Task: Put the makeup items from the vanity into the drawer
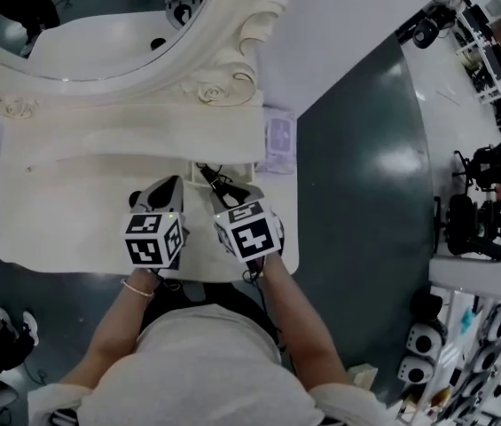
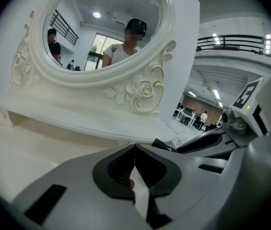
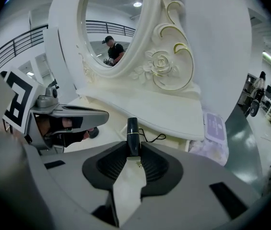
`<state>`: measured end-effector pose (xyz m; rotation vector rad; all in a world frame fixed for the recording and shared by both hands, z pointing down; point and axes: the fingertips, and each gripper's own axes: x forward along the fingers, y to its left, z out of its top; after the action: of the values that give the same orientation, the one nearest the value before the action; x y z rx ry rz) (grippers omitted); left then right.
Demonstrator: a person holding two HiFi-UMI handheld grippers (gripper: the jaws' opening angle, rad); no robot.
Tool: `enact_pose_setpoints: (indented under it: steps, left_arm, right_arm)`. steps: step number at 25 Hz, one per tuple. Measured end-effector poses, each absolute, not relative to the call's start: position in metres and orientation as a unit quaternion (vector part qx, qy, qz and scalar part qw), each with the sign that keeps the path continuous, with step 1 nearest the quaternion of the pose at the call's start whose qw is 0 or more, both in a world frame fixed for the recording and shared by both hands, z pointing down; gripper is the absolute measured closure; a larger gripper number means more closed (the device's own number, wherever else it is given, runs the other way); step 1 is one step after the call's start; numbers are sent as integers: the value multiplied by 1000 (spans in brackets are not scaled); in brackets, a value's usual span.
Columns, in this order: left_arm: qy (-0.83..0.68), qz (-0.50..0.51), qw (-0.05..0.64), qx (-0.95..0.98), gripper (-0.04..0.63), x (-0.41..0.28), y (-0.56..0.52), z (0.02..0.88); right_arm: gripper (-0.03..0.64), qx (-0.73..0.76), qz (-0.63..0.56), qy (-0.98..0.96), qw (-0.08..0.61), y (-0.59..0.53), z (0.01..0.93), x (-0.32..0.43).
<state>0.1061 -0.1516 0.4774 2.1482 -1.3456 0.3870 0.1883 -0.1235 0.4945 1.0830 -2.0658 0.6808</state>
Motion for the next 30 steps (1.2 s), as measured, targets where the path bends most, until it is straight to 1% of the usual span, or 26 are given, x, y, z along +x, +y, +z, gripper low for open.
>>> enact_pose_setpoints:
  steps: [13, 19, 22, 30]
  left_arm:
    - [-545, 149, 289, 773, 592, 99, -162, 485]
    - [-552, 149, 287, 769, 592, 97, -161, 485]
    - [-554, 149, 286, 767, 592, 94, -160, 486]
    - [-559, 150, 283, 764, 592, 83, -155, 481]
  right_arm:
    - [517, 336, 259, -813, 398, -137, 507, 192]
    - [517, 316, 258, -825, 391, -140, 507, 188]
    - [517, 322, 257, -829, 378, -147, 509, 188]
    - [515, 334, 254, -827, 373, -148, 507, 189]
